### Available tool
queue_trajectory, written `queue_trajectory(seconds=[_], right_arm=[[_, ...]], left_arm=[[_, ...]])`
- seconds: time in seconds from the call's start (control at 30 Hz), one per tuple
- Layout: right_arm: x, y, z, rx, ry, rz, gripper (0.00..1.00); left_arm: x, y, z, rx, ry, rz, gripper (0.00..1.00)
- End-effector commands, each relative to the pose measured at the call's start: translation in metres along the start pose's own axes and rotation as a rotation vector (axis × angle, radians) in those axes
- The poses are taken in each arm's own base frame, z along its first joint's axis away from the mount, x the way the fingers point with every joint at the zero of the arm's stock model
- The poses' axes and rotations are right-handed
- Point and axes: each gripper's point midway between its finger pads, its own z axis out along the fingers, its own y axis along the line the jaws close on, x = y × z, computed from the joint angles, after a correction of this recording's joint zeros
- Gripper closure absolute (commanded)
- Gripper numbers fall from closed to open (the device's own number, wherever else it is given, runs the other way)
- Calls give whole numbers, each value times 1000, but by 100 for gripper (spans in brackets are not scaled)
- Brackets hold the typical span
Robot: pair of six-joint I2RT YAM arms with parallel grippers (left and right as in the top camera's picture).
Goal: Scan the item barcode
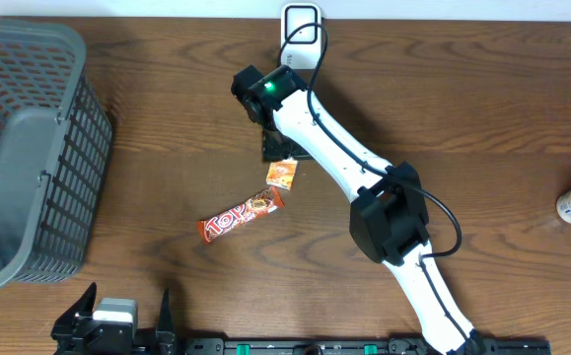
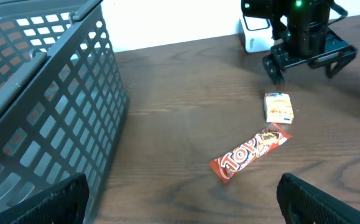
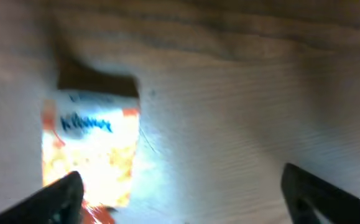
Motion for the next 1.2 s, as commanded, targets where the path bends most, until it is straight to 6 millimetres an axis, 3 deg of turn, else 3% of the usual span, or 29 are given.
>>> queue_trajectory(seconds=[0.0, 0.07, 0.2, 0.27, 0.33, 0.4, 0.67, 0.87, 1.17], right_arm=[[-4, -13, -28, -14, -44, -260, 1], [-2, -13, -31, -30, -37, -368, 1], [-8, 5, -34, -88, -99, -809, 1], [8, 30, -38, -250, -110, -1131, 1], [23, 43, -43, -384, -105, -1257, 1], [28, 48, -45, -465, -109, -1306, 1], [0, 45, -29, -478, -185, -1333, 1], [6, 56, 6, -487, -122, -1380, 1], [30, 79, 41, -506, -26, -1411, 1]], left_arm=[[-1, 1, -2, -8, -7, 4, 4], [-1, 1, -2, -8, -7, 4, 4], [-1, 1, -2, -8, -7, 4, 4], [-1, 1, -2, -8, -7, 4, 4], [-1, 1, -2, -8, -7, 4, 3], [-1, 1, -2, -8, -7, 4, 4], [-1, 1, -2, -8, -7, 4, 4], [-1, 1, -2, -8, -7, 4, 4], [-1, 1, -2, -8, -7, 4, 4]])
